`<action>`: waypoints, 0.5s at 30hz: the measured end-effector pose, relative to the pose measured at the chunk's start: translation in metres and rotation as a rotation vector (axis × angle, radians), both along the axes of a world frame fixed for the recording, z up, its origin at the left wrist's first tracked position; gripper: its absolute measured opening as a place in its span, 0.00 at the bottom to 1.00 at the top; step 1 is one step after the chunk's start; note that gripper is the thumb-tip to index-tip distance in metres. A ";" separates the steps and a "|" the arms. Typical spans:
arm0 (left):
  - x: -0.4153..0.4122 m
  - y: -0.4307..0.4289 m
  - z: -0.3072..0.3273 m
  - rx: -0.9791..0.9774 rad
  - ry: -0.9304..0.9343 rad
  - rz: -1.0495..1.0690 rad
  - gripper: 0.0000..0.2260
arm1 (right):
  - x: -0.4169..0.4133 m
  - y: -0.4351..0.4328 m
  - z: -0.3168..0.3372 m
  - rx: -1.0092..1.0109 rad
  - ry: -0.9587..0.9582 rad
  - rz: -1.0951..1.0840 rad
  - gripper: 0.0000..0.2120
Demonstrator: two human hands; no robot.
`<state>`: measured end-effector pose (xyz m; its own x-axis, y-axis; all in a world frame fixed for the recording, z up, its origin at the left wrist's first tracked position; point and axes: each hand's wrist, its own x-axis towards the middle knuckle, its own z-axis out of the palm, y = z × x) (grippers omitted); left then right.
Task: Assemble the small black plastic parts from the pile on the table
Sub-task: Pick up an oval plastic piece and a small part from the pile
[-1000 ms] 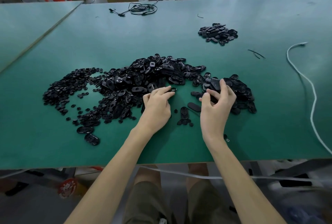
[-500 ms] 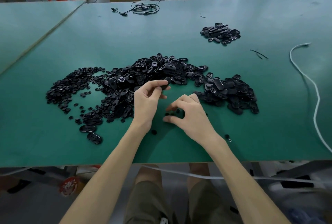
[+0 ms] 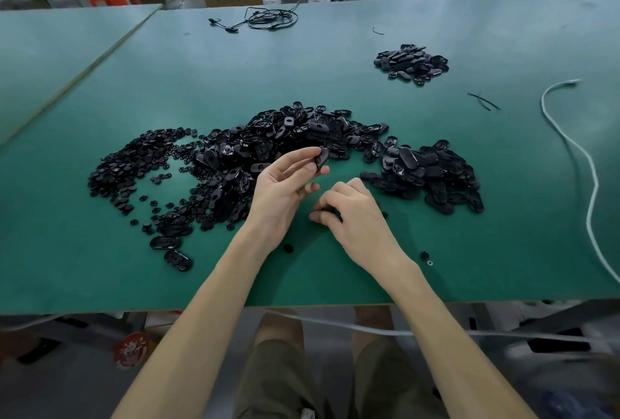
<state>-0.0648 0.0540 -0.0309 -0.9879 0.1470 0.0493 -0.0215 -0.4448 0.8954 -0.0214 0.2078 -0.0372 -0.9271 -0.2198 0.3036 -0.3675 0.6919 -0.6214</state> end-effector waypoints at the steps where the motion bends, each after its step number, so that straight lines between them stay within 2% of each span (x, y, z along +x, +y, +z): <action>1: 0.000 0.000 0.000 -0.012 0.001 -0.002 0.10 | 0.000 0.000 0.000 0.014 0.019 -0.008 0.06; 8: 0.001 0.001 -0.001 -0.015 0.021 -0.038 0.15 | 0.000 0.002 0.000 -0.068 0.053 -0.050 0.04; 12: 0.001 0.001 -0.003 -0.074 0.030 -0.011 0.13 | 0.000 0.003 0.003 -0.284 0.024 -0.095 0.02; 15: 0.002 0.002 -0.003 -0.135 0.023 -0.001 0.11 | -0.001 0.006 0.004 -0.486 -0.012 -0.146 0.06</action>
<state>-0.0630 0.0556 -0.0336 -0.9866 0.1547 0.0515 -0.0008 -0.3203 0.9473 -0.0222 0.2141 -0.0329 -0.9417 0.0766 0.3277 -0.2792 0.3655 -0.8879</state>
